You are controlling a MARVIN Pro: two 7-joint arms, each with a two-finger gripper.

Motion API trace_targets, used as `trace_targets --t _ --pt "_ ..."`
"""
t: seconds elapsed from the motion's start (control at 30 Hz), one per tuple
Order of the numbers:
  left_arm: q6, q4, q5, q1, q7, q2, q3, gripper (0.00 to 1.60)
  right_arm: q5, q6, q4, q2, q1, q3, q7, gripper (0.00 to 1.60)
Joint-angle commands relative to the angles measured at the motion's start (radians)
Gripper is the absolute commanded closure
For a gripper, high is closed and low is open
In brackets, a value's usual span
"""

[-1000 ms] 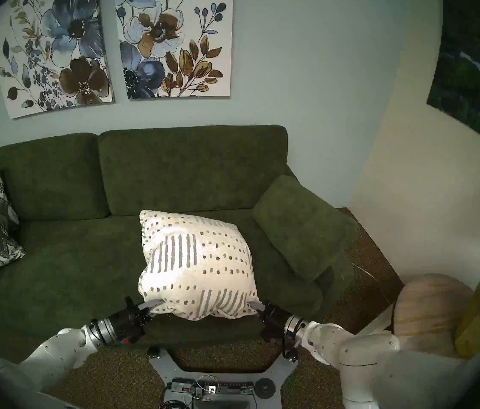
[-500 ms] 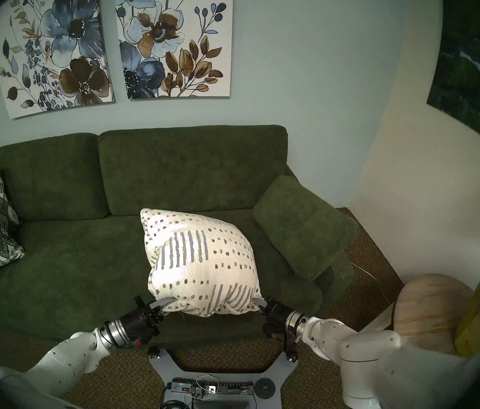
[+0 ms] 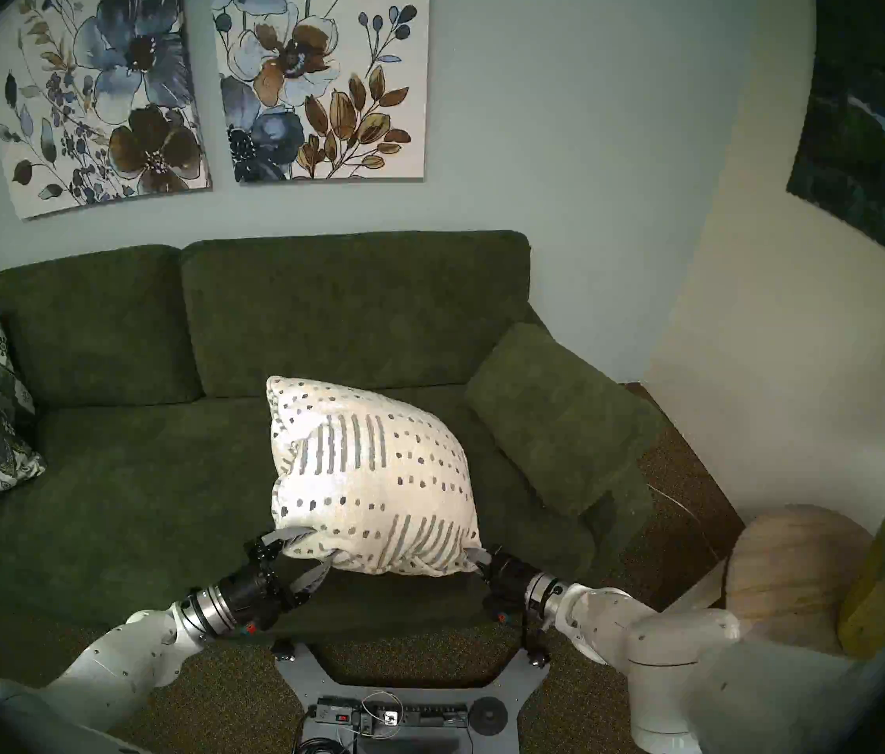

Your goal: Fluff a cushion

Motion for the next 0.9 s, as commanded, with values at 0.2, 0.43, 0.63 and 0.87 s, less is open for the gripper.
trace_targets --t 0.2,0.43,0.63,0.87 --pt "-0.016 -0.099 -0.008 0.060 0.065 0.022 -0.002 0.00 0.002 0.001 -0.004 -0.005 0.007 0.006 0.009 1.60" --pt "-0.042 -0.176 -0.011 0.098 0.055 0.044 -0.003 0.00 0.003 0.000 -0.007 -0.011 0.011 0.011 0.019 1.60" --pt "-0.047 -0.225 -0.017 0.128 0.035 0.083 -0.026 0.00 0.005 -0.001 -0.007 -0.008 0.013 0.015 0.026 1.60" --pt "-0.047 -0.291 -0.033 0.145 0.030 0.122 -0.069 0.00 0.006 -0.003 -0.010 -0.011 0.014 0.019 0.034 1.60"
